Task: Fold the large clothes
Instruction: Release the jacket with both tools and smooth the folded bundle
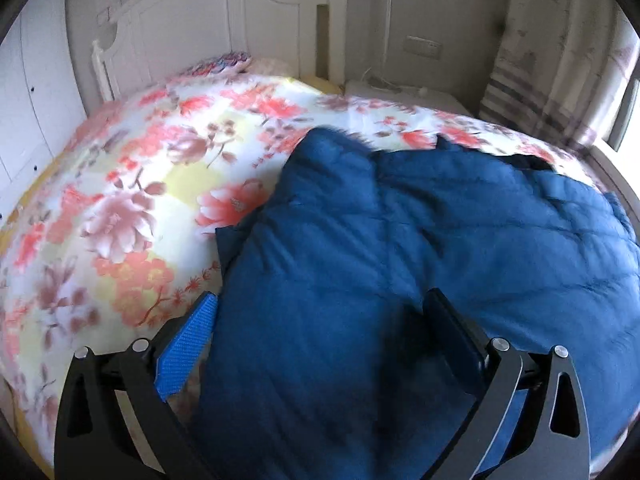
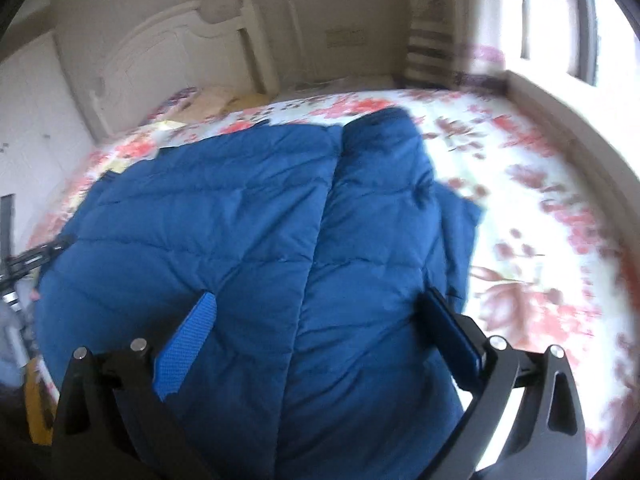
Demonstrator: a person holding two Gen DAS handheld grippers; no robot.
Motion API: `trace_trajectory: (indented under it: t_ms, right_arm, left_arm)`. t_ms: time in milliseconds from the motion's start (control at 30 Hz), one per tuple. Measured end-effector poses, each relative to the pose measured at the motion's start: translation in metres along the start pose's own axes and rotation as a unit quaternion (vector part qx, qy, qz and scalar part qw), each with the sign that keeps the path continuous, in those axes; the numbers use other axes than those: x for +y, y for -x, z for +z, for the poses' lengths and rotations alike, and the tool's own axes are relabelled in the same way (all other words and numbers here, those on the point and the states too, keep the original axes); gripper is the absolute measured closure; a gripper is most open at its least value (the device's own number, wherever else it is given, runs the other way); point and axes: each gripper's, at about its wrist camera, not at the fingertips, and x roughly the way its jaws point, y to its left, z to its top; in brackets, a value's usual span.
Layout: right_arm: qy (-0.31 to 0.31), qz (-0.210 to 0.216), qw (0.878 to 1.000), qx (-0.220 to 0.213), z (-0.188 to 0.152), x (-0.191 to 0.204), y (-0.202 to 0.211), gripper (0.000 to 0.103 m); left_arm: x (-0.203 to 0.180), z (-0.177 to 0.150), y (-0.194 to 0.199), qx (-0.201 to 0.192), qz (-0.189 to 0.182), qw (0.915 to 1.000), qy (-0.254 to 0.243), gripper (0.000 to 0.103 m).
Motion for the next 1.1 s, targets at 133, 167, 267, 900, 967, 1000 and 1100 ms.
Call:
trace_trajectory:
  t_ms: [133,167,267,900,967,1000,1100]
  right_arm:
    - [0.030,0.012,0.997,-0.066,-0.006,0.040,0.046,0.010]
    - [0.038,0.025,0.997,-0.067,-0.009,0.049,0.050,0.010]
    - [0.101,0.030,0.993,-0.051,-0.030,0.094,0.050,0.010]
    - [-0.060,0.005,0.998,-0.027,-0.065,-0.021,0.037,0.002]
    - [-0.061,0.010,0.998,-0.026,-0.065,-0.022,0.034,0.002]
    - [-0.062,0.015,0.998,-0.023,-0.064,-0.024,0.034,0.002]
    - [-0.074,0.021,0.997,-0.018,-0.059,-0.031,0.039,0.003]
  left_arm:
    - [-0.038,-0.011,0.043,-0.032,-0.036,0.9977,-0.048,0.005]
    - [-0.052,-0.017,0.048,-0.028,-0.052,0.9963,-0.063,0.005]
    - [-0.086,-0.038,0.042,-0.013,-0.045,0.9930,-0.108,0.005]
    - [-0.082,-0.051,0.023,-0.005,-0.041,0.9944,-0.097,0.004]
    - [-0.082,-0.051,0.023,-0.005,-0.040,0.9943,-0.099,0.004]
    - [-0.082,-0.051,0.023,-0.005,-0.039,0.9943,-0.099,0.004]
    - [-0.082,-0.051,0.023,-0.005,-0.039,0.9941,-0.101,0.004]
